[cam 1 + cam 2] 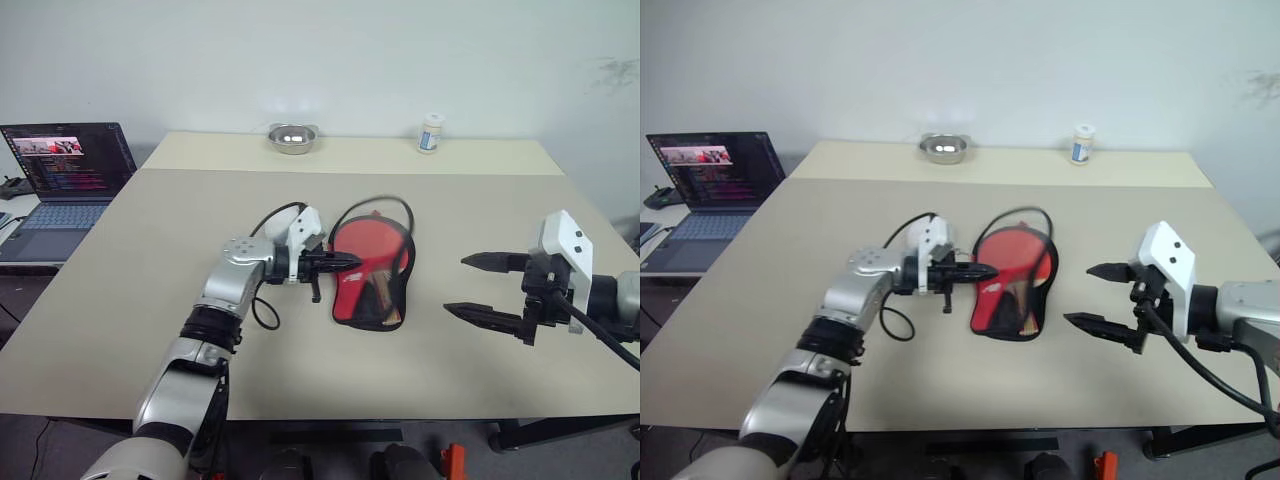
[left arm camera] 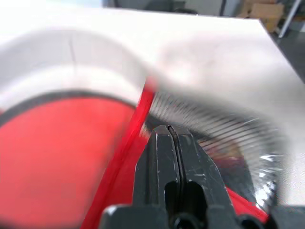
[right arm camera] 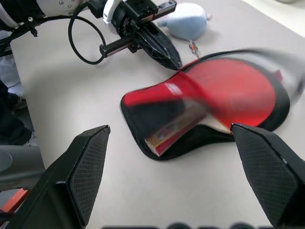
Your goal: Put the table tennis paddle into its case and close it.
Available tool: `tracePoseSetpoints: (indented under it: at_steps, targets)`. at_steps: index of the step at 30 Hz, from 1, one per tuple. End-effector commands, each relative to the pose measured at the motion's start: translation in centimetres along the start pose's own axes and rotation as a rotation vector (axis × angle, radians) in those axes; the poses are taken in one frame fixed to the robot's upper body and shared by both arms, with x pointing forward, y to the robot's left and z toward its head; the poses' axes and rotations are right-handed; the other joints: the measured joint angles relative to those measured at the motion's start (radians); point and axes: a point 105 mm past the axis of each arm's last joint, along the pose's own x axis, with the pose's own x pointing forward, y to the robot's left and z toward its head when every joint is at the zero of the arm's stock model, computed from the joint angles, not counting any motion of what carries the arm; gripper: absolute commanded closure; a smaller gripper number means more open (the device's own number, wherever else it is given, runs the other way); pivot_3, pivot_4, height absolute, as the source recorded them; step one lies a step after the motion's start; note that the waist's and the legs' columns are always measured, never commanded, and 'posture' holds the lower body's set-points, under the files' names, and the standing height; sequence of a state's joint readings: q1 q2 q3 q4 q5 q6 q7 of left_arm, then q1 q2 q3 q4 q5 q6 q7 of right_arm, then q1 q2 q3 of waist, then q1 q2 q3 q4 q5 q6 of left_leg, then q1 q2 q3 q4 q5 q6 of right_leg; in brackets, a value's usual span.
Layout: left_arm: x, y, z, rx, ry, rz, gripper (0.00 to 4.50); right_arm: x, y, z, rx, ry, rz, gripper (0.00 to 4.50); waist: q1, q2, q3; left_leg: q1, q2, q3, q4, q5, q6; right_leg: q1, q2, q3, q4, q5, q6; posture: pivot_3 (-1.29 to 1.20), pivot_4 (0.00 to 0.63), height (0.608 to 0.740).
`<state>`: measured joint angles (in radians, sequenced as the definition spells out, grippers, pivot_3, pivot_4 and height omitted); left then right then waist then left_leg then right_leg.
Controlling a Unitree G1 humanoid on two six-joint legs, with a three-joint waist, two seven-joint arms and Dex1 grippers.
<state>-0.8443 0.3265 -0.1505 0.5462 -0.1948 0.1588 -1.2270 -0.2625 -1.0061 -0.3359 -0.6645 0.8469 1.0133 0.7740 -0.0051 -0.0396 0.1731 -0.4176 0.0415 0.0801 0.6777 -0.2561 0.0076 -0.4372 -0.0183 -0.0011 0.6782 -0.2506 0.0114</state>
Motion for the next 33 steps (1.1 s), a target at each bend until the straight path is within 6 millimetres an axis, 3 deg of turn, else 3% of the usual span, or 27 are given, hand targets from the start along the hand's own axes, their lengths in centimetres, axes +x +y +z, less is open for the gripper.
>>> tracePoseSetpoints:
  at_steps: [1, 7, 9, 13, 17, 21, 27, 33]
  targets:
    - [-0.4, 0.6, 0.7, 0.042, -0.01, 0.022, 4.48, 0.1, -1.0, 0.0, 0.013, -0.003, -0.057, 0.03, -0.002, 0.0, 0.0, 0.0, 0.0, 0.0, 0.0, 0.0, 0.0, 0.0, 0.0, 0.0, 0.0, 0.0, 0.0, 0.0, 0.15, 0.74]
    - [-2.8, 1.0, 0.3, 0.057, 0.005, 0.068, 4.5, 2.4, -3.8, -1.9, 0.179, -0.03, -0.172, 0.02, -0.006, 0.0, 0.0, 0.001, 0.0, 0.0, 0.0, 0.0, 0.0, 0.0, 0.0, 0.001, 0.0, 0.0, 0.0, 0.0, 0.15, 0.74]
    - [-3.9, 0.9, 0.4, 0.065, 0.006, 0.071, 4.5, 4.2, -4.1, -2.4, 0.212, -0.025, -0.195, 0.02, -0.011, 0.0, 0.0, 0.001, 0.001, 0.001, 0.0, 0.0, 0.0, 0.0, 0.0, 0.001, 0.001, 0.0, 0.0, 0.0, 0.15, 0.74]
    - [-6.7, -0.5, 1.1, 0.033, -0.005, 0.035, 4.5, 8.3, -2.7, -3.0, 0.296, -0.024, -0.119, 0.02, -0.023, 0.0, 0.0, 0.0, 0.002, 0.001, 0.0, 0.0, 0.0, -0.001, 0.0, 0.001, 0.001, 0.003, -0.005, 0.0, 0.15, 0.74]
    - [-9.5, -2.0, 1.4, 0.015, 0.032, -0.01, 4.5, 11.2, -4.4, -4.9, 0.404, 0.011, -0.21, 0.02, -0.027, 0.0, 0.0, 0.0, 0.002, 0.001, 0.0, 0.0, 0.0, -0.001, 0.0, 0.001, 0.001, 0.003, -0.005, 0.0, 0.15, 0.74]
    - [-10.2, -2.4, 2.3, 0.027, 0.024, 0.02, 4.5, 12.8, -5.8, -6.5, 0.433, 0.059, -0.279, 0.02, -0.018, 0.0, 0.0, 0.0, 0.001, 0.001, 0.0, 0.0, 0.0, -0.001, 0.0, 0.0, 0.002, 0.003, -0.005, 0.0, 0.15, 0.74]
    - [-10.1, -2.6, 2.4, 0.025, 0.021, 0.059, 4.5, 13.5, -6.9, -8.2, 0.432, 0.115, -0.329, 0.02, -0.02, 0.0, 0.0, 0.0, -0.001, 0.001, 0.0, 0.0, 0.0, -0.001, 0.0, 0.001, 0.001, 0.003, -0.005, 0.0, 0.15, 0.74]
    - [-10.0, -2.2, 2.6, 0.04, 0.026, 0.084, 4.5, 14.0, -5.2, -10.1, 0.386, 0.226, -0.234, 0.02, -0.022, 0.0, 0.0, 0.001, 0.0, 0.001, 0.0, 0.0, 0.0, 0.0, 0.0, 0.0, 0.002, 0.003, -0.005, 0.0, 0.15, 0.74]
